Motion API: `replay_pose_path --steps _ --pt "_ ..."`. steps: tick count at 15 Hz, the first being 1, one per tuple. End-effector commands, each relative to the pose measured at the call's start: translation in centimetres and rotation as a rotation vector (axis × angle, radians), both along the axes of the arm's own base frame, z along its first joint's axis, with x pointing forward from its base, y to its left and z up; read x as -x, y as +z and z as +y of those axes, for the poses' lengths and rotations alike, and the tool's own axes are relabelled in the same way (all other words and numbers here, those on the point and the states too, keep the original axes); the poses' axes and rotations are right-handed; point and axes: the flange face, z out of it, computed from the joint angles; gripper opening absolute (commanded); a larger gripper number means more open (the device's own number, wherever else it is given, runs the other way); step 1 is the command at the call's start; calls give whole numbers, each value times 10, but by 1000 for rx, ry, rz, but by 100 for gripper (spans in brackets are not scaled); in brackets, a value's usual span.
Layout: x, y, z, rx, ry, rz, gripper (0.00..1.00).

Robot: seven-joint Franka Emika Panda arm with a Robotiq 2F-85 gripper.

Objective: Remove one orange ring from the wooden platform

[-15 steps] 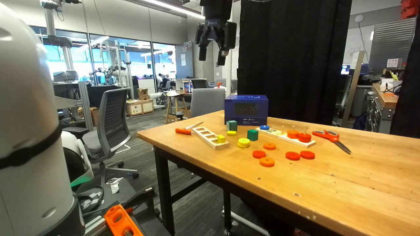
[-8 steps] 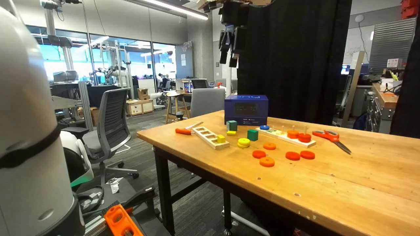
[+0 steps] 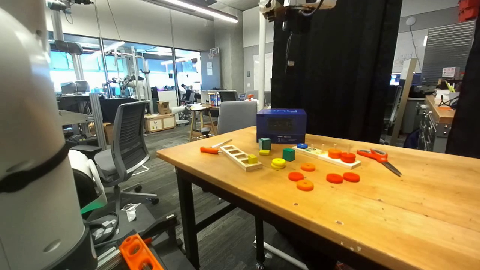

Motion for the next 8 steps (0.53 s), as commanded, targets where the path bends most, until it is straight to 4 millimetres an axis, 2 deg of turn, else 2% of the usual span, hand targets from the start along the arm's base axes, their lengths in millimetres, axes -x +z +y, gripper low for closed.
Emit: replay_pose_path --steps 1,5,8 --pt "-22 -14 -15 -6 -198 30 100" --pt "-23 -46 -29 -3 -407 95 100" --pt "-26 -66 -29 -12 -561 142 100"
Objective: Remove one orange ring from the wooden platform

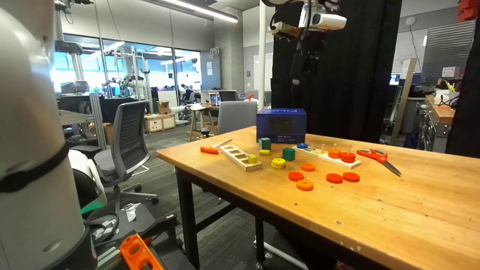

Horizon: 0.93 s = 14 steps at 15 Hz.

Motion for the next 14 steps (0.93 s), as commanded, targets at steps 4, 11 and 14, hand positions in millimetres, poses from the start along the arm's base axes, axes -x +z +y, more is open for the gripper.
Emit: replay_pose_path --steps 4,11,14 --pt "-2 -39 8 -15 -346 70 100" --pt "-3 -88 4 -4 -694 96 100" --pt "-10 -100 -6 29 -797 72 100"
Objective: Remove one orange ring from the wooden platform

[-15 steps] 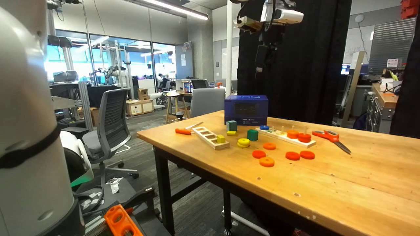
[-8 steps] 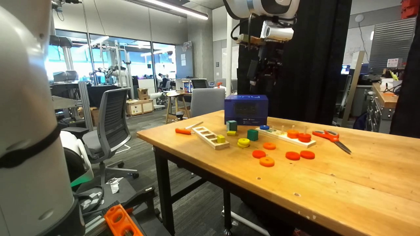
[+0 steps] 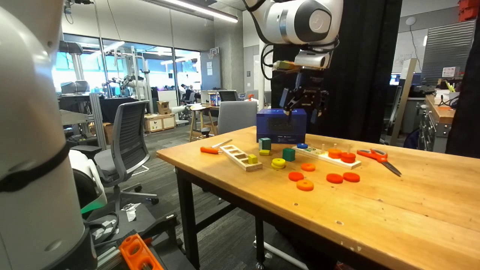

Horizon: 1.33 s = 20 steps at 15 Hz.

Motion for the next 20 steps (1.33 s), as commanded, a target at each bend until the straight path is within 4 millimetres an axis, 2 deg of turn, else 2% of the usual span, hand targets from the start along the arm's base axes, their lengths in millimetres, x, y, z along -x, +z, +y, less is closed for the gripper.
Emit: replay_pose_path --steps 1,6,9,14,20 --pt "-8 -8 -11 53 -127 -22 100" --pt "-20 -27 -44 165 -167 -5 100" --pt "-33 -25 -54 228 -144 -8 100" --pt "-57 -11 -53 309 -72 -48 100" --pt "-66 -18 -44 274 56 -81 100"
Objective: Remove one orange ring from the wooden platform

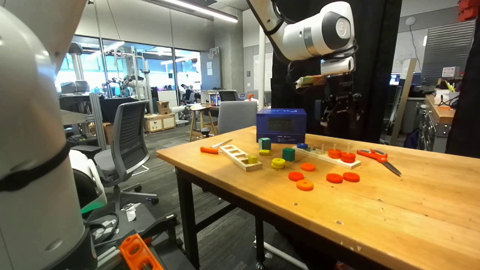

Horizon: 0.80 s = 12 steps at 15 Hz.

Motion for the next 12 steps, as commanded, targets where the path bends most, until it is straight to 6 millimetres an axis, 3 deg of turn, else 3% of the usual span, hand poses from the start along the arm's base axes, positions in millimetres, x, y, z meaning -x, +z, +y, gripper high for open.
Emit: replay_pose_path --steps 1,6,12 --pt "-9 -2 4 -26 83 -6 100" --pt "-5 -6 4 -126 169 21 100" --pt "2 -19 -12 -196 234 65 100"
